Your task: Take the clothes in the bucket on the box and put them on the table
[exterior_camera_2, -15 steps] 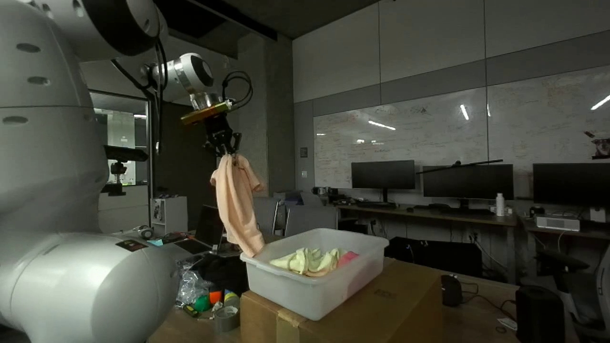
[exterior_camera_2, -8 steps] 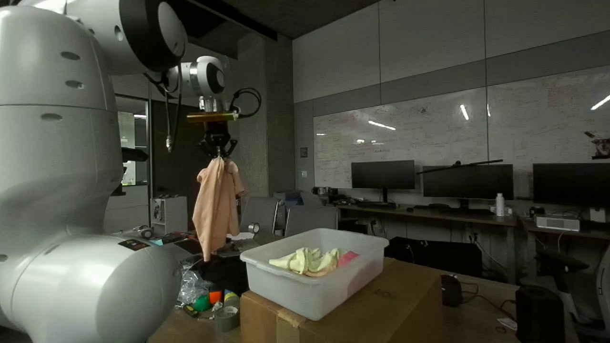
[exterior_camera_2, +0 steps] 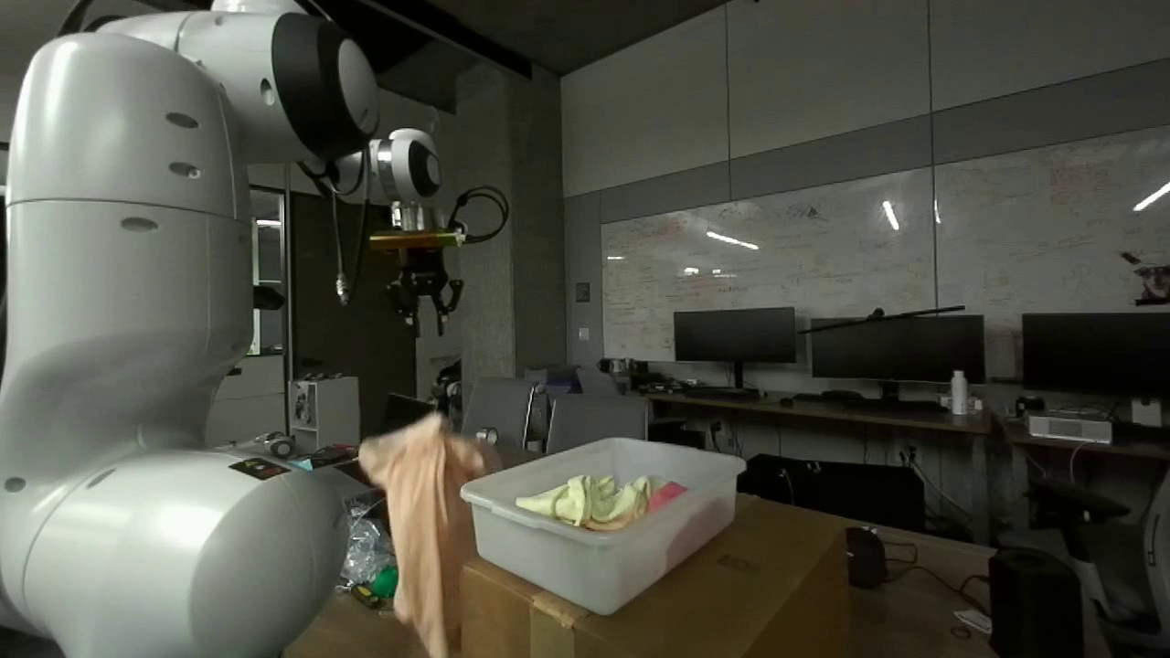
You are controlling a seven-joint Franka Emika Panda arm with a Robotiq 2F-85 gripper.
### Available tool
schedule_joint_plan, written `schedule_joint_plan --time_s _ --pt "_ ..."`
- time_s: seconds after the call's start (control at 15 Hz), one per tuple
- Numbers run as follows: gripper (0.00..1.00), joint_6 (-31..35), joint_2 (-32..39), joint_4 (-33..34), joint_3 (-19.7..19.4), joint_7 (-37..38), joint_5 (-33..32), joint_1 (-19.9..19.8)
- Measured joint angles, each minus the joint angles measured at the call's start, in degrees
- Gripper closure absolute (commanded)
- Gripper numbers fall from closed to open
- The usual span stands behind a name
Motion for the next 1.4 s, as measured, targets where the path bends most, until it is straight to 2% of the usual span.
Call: schedule_joint_plan --time_s 0.13,0.27,0.73,1.4 --pt "0.09 -0.7 0.3 0.0 0.0 -0.1 -1.4 0.3" --pt "0.0 -1.3 0.3 0.0 -0.2 0.1 -2.6 0.3" --pt "0.0 0.0 -1.5 -2.8 -6.0 6.9 -3.6 -2.1" --pt "0.0 9.2 -3.7 -19.1 -13.2 16.4 -3.6 -9.1"
